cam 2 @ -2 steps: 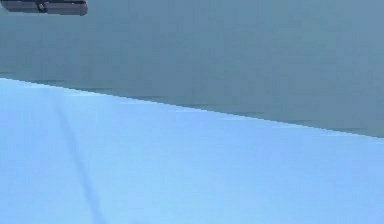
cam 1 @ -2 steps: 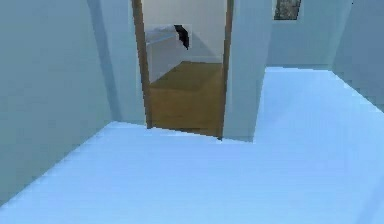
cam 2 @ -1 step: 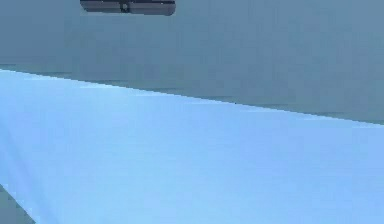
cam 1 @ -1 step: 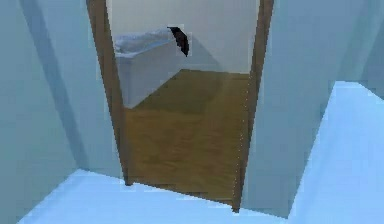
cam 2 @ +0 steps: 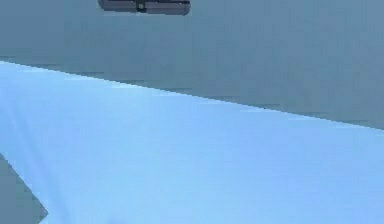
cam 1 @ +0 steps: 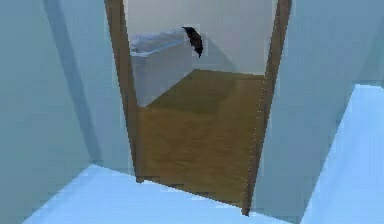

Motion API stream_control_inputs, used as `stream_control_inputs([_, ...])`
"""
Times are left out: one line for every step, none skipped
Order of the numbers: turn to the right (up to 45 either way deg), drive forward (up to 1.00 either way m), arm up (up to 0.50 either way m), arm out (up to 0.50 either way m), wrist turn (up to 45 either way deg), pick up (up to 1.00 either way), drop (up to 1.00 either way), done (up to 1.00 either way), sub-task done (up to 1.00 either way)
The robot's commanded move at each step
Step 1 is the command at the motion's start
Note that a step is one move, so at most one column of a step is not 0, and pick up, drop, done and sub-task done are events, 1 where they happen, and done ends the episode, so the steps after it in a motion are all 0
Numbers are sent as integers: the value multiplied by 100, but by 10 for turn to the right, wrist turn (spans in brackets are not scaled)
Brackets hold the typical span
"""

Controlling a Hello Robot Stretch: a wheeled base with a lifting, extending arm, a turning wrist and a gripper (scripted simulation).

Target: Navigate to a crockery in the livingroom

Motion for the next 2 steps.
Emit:
stream_control_inputs([0,100,0,0,0,0,0,0,0])
stream_control_inputs([0,60,0,0,0,0,0,0,0])
